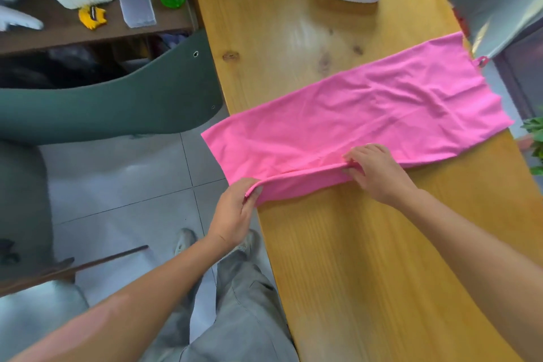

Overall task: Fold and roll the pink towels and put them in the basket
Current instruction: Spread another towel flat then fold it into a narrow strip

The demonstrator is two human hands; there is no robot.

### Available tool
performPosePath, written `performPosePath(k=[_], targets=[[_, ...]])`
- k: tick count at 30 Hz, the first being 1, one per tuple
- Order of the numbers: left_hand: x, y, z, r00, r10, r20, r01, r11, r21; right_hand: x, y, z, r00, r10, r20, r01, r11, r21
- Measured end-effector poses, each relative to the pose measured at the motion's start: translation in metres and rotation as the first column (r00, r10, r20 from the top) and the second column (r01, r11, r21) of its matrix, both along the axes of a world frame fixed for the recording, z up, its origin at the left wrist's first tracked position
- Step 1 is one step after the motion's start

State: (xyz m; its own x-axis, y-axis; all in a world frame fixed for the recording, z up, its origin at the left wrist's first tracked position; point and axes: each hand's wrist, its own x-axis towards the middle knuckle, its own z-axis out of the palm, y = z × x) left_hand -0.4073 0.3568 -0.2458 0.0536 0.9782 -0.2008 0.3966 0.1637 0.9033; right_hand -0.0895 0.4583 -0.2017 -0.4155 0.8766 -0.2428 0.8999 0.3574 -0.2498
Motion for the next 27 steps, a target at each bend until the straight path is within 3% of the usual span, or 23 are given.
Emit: performPosePath(k=[4, 7, 15, 21, 27], targets=[[0.007, 0.006, 0.001, 0.96, 0.281, -0.023, -0.281, 0.959, -0.038, -0.002, 0.033, 0.0, 0.996, 0.089, -0.007, -0.089, 0.996, -0.023], [0.013, 0.019, 0.003, 0.921, 0.383, -0.067, -0.388, 0.919, -0.074, -0.011, 0.054, -0.002, 0.993, 0.109, 0.038, -0.104, 0.987, -0.12], [0.009, 0.055, -0.002, 0.818, 0.547, -0.176, -0.57, 0.813, -0.123, -0.035, 0.108, -0.014, 0.987, 0.134, 0.09, -0.124, 0.986, -0.11], [-0.004, 0.065, -0.014, 0.8, 0.565, -0.201, -0.568, 0.822, 0.047, -0.045, 0.119, -0.019, 0.989, 0.148, 0.018, -0.146, 0.987, -0.071], [-0.008, 0.081, -0.021, 0.758, 0.634, -0.156, -0.647, 0.761, -0.05, -0.056, 0.14, -0.021, 0.968, 0.214, 0.13, -0.223, 0.973, 0.06]])
